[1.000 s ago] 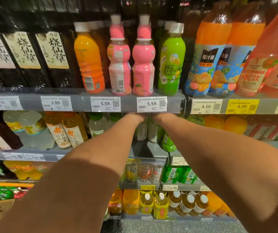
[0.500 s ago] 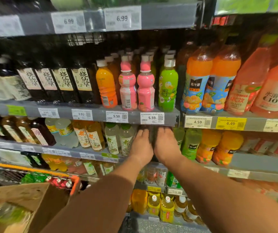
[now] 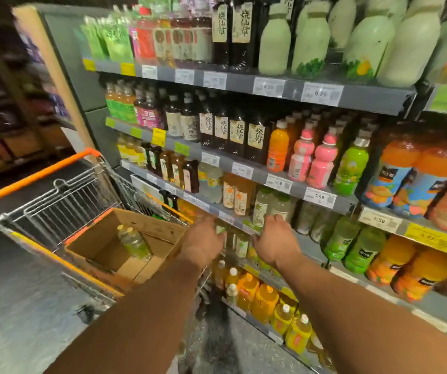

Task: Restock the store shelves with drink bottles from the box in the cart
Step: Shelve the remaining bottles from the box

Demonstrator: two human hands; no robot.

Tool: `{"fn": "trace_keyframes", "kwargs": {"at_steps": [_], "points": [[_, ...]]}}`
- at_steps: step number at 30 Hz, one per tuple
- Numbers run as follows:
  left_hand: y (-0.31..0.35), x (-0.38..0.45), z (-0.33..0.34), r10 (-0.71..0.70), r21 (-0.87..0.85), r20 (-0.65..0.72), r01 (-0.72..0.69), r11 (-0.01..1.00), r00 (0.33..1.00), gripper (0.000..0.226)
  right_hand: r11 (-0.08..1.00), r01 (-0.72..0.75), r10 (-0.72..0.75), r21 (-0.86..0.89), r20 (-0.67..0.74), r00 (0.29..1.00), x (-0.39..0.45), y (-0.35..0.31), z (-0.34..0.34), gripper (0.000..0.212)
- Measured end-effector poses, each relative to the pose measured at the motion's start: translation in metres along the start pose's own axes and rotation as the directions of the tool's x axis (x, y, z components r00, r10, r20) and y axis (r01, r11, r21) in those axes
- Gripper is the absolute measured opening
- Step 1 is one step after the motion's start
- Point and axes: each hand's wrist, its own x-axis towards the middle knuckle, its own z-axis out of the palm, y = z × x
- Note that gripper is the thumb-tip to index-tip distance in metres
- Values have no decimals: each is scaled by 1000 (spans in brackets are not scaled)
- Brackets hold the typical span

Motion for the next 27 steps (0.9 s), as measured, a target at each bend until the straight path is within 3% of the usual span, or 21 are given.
{"fn": "trace_keyframes", "kwargs": {"at_steps": [5,8,12,21,27], "points": [[-93,-56,-69,-137,125,-71,145,982,988,37,984,168,-173,66,82,981,-37,-106,15,47],[-135,-84,-101,-258,112,-100,269,957,961,35,963,257,-267,85,123,956,-56,-163,26,47],[-176,-100,-132,-322,-11,-166,325,946,932,45,943,310,-327,122,161,931,-64,-220,41,50],[-212,-56,-151,-430,-64,-251,429,901,867,43,927,333,-356,171,132,925,-3,-254,86,39],[-230,1,-136,-502,-129,-251,485,865,828,44,882,421,-452,210,131,882,57,-262,120,40]]}}
